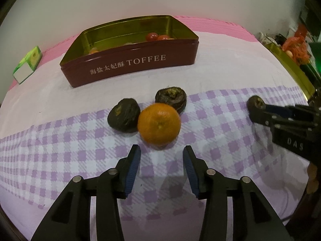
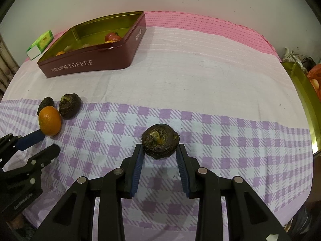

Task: Organize fruits
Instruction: 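Move the left tool around the orange while the right tool holds the dark brown fruit, then close the left tool on the orange while the right tool holds its dark fruit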

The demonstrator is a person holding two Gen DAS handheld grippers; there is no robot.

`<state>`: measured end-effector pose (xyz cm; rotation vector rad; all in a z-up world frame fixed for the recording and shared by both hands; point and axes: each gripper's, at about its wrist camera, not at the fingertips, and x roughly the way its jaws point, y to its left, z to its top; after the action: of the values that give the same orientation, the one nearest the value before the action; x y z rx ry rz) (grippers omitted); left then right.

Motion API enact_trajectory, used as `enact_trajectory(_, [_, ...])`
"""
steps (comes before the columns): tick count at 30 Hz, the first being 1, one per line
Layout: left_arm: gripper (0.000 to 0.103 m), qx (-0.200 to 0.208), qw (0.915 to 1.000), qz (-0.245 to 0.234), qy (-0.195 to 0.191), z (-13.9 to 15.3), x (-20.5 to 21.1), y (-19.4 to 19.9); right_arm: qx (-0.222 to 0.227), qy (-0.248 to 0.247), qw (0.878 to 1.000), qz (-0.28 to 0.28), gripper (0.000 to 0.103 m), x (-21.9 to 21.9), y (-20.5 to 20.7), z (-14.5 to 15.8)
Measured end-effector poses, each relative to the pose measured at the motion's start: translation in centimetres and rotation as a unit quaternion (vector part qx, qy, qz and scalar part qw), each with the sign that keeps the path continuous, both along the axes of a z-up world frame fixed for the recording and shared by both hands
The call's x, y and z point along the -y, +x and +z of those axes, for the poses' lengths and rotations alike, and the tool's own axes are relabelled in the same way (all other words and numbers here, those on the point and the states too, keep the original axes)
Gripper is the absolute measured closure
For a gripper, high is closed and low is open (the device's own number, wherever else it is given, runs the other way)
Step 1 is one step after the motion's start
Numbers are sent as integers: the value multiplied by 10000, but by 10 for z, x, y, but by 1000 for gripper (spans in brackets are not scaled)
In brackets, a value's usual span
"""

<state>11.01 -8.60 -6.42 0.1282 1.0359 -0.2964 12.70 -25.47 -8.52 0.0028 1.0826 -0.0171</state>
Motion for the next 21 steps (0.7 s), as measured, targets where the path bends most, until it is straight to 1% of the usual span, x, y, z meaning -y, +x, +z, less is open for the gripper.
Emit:
enact_trajectory(2, [57, -12, 10000, 85, -30, -3, -11, 13, -3, 6, 10000, -5, 72, 0, 0, 0])
enact_trajectory(3, [57, -13, 9999, 107, -45, -1, -5, 6, -1, 1, 10000, -3, 72, 0, 0, 0])
enact_trajectory(4, [57, -18, 9999, 131, -58, 4, -4, 10, 1, -6, 10000, 2, 72, 0, 0, 0])
enact_trajectory(5, [57, -14, 9999, 157, -60, 3, -9, 15, 2, -4, 10000, 0, 72, 0, 0, 0])
enact_trajectory(6, [57, -5, 9998, 174, -51, 0, -3, 17, 2, 3, 10000, -4, 72, 0, 0, 0])
enact_trajectory(7, [57, 10, 9998, 189, -43, 4, 7, 1, -1, -1, 10000, 7, 72, 0, 0, 0])
enact_trajectory(11, [57, 45, 9996, 263, 32, 5, 22, 2, -1, 0, 10000, 8, 72, 0, 0, 0])
enact_trajectory(21, [57, 55, 9989, 465, 58, 3, 22, 18, 1, -1, 10000, 11, 72, 0, 1, 0])
